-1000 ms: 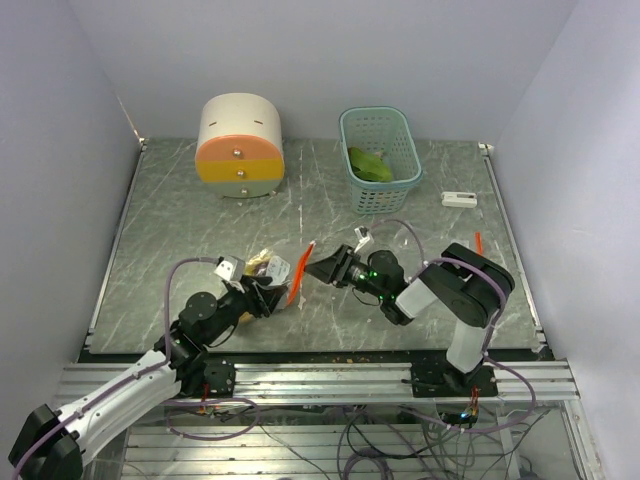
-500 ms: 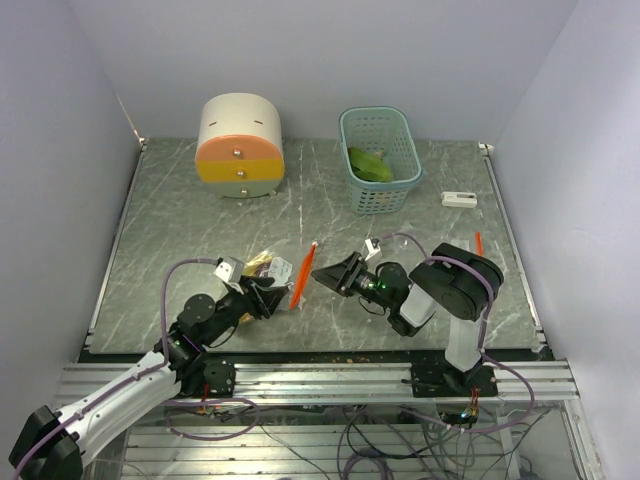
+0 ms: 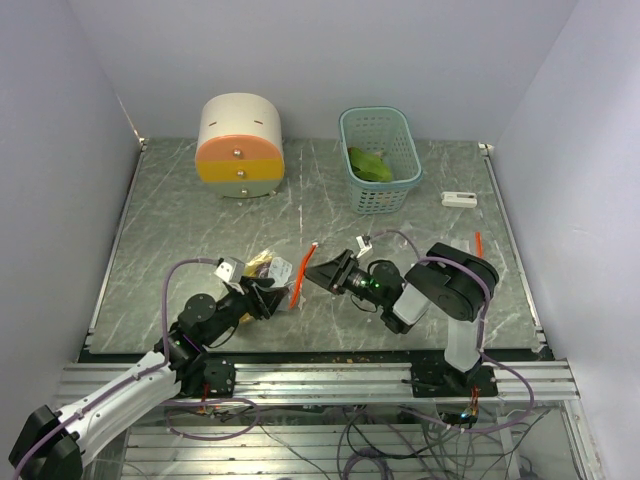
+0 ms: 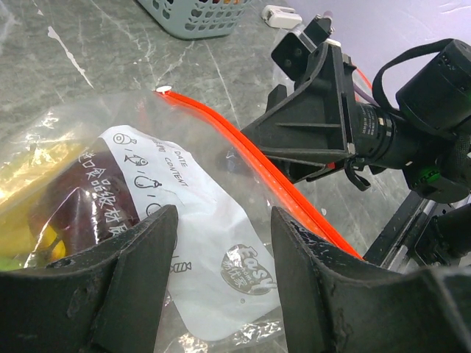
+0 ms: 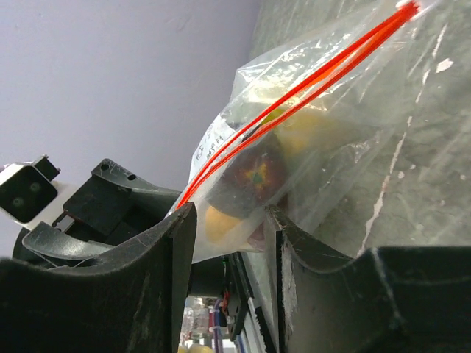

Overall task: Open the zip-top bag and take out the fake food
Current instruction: Place the zipper food storage bag at the center of the board.

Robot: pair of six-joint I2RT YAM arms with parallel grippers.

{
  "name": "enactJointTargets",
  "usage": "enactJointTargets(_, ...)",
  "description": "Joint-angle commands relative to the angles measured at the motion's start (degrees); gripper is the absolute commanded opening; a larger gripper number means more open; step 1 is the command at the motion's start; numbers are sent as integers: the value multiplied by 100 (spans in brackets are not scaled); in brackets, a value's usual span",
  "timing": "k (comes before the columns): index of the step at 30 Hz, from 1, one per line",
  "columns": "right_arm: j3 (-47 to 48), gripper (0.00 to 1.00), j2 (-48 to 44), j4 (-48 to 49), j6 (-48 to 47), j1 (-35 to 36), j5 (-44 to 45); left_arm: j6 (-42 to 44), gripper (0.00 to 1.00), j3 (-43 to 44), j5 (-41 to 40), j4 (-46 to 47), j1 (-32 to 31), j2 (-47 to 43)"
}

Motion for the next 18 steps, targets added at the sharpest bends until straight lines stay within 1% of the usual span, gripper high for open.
enactJointTargets(1, 180, 41, 146, 548, 26, 105, 56, 60, 64, 52, 101, 3, -36, -18)
enactJointTargets(9, -47, 41, 8, 724, 67, 135, 176, 75, 64, 56, 60, -80, -33, -100)
enactJointTargets(18, -476, 39, -1001, -146, -346, 131, 504, 91, 64, 70, -35, -260, -35, -279)
